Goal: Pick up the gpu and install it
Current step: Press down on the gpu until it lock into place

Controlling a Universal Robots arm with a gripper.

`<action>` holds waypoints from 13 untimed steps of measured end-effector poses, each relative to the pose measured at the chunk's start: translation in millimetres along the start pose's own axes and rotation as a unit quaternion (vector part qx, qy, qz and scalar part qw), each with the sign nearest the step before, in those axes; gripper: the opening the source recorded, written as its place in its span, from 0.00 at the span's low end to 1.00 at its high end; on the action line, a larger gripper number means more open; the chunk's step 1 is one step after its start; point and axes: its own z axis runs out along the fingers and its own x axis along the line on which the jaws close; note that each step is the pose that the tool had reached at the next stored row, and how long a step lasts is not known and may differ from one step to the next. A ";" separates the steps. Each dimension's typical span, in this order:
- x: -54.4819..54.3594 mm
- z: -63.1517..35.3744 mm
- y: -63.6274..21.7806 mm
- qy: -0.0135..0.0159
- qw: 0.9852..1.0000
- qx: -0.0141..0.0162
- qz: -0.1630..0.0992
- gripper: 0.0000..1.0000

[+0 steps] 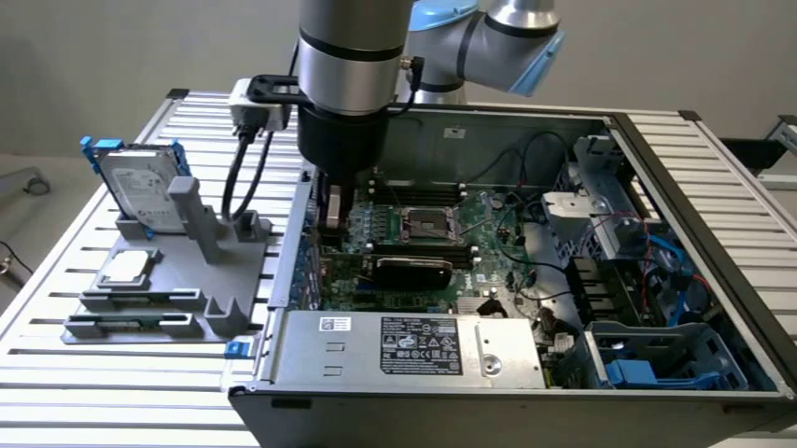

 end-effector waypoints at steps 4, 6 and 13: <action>-0.1 0.1 1.2 -0.001 1.000 -0.002 0.006 0.11; -0.3 0.2 1.5 -0.001 1.000 -0.002 0.009 0.11; -1.7 0.2 1.8 -0.003 1.000 -0.002 0.021 0.11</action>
